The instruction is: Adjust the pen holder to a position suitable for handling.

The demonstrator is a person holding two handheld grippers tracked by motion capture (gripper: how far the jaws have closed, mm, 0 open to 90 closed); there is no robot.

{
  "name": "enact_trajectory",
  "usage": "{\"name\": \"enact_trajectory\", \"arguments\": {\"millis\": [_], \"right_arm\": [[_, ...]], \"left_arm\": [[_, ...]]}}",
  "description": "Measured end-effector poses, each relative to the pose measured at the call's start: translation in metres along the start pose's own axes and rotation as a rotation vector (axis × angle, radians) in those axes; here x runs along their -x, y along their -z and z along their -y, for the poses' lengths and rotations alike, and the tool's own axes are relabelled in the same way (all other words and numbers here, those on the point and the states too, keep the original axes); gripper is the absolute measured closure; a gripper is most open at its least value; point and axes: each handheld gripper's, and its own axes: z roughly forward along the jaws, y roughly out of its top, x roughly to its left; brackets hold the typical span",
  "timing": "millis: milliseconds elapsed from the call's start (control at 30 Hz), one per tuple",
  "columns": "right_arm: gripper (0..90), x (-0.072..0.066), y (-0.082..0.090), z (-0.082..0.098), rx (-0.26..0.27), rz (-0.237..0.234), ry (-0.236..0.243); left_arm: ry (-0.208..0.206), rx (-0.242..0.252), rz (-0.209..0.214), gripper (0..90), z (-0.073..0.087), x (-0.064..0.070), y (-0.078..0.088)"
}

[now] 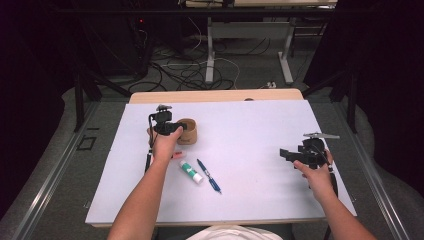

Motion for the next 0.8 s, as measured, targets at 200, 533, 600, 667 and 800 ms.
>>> {"name": "enact_trajectory", "arguments": {"millis": [200,533,600,667,800], "right_arm": [[17.0,0.0001,-0.0004,0.0,-0.002,0.0,0.0],[17.0,0.0004,-0.0009,0.0002,-0.004,-0.002,0.0],[17.0,0.0006,-0.0014,0.0003,-0.007,-0.002,-0.003],[17.0,0.0006,-0.0015,0.0004,-0.007,-0.001,-0.003],[17.0,0.0007,-0.0017,0.0005,-0.01,-0.002,-0.002]], "left_arm": [[-0.033,0.006,-0.037,52.2,-0.0012,0.0046,0.001],[-0.031,0.0,-0.082,55.8,-0.0053,0.009,0.0025],[-0.022,-0.007,-0.08,56.0,-0.0058,0.0091,0.0028],[-0.014,0.001,-0.08,56.0,-0.0061,0.0097,0.002],[-0.005,-0.012,-0.089,56.1,-0.0088,0.0101,0.0018]]}}
